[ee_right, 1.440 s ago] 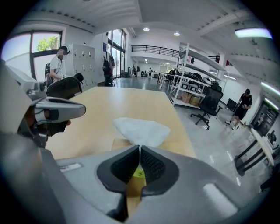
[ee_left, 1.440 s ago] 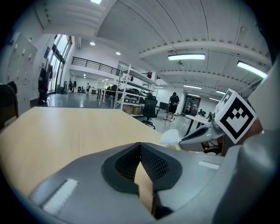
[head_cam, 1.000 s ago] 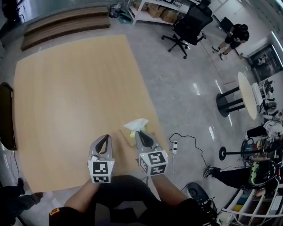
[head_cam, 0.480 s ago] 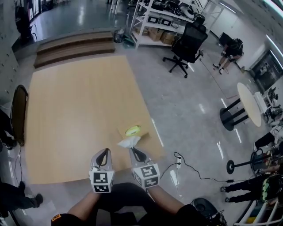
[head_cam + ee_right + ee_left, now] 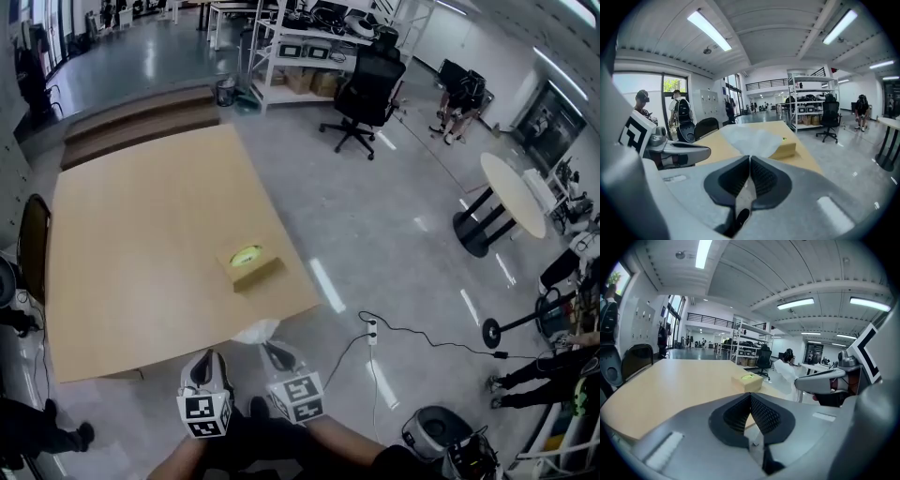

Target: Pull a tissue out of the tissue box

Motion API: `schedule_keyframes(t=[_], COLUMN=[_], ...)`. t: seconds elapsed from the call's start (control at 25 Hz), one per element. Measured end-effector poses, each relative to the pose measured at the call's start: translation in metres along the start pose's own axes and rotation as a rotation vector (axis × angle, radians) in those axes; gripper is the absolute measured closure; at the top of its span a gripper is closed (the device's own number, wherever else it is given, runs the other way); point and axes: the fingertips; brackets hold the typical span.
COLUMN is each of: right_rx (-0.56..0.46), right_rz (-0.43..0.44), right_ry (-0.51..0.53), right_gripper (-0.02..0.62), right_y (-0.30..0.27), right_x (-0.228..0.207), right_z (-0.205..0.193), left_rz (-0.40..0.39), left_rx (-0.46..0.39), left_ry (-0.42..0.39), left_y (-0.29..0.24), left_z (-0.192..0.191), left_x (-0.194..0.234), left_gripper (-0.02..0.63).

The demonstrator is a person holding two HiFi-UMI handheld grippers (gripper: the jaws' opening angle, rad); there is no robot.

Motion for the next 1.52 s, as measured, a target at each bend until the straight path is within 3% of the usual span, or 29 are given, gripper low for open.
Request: schedule_keyframes(t=[0.2,0.56,0.88,1.24,1.52], right_rx=[0.009,0.011,-0.006,-0.009,-0.013], right_rz=[-0.005,0.068,0.066,0.084,0.061], right_ry=[-0.035,-0.025,0.002,0.04,0.076], right_gripper=[0.594,0.594,0.594,0.594,0.594], right_y=[0.024,0.045,0.062,0.109,0.156], right_x=[0.006,0.038,0.07,0.154,0.202], right_z=[-0.02,-0.031,-0.036,-0.06,-0.086], left_rz=[0.022,0.087,0.064,0.118,0.111], left_rx=[0.003,0.008,-0.013,-0.073,-0.113], left_ry=[-0.01,-0.001,-0.009,-0.004,0.014], left_y=[0.027,0.074,0.106,0.2,0.261], left_z=[-0.01,-0.021,-0.039,-0.06,-0.085], left_x=[-0.007,-0.01,-0.009,0.013,0.016], left_gripper=[0.588,0.588,0.588,0.588,0.588])
Point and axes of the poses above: the fingertips, and each gripper's own axes: y backward along the fingers, x to its left, z out of its top, and after that the axes turned 6 degrees about -z, right-handed
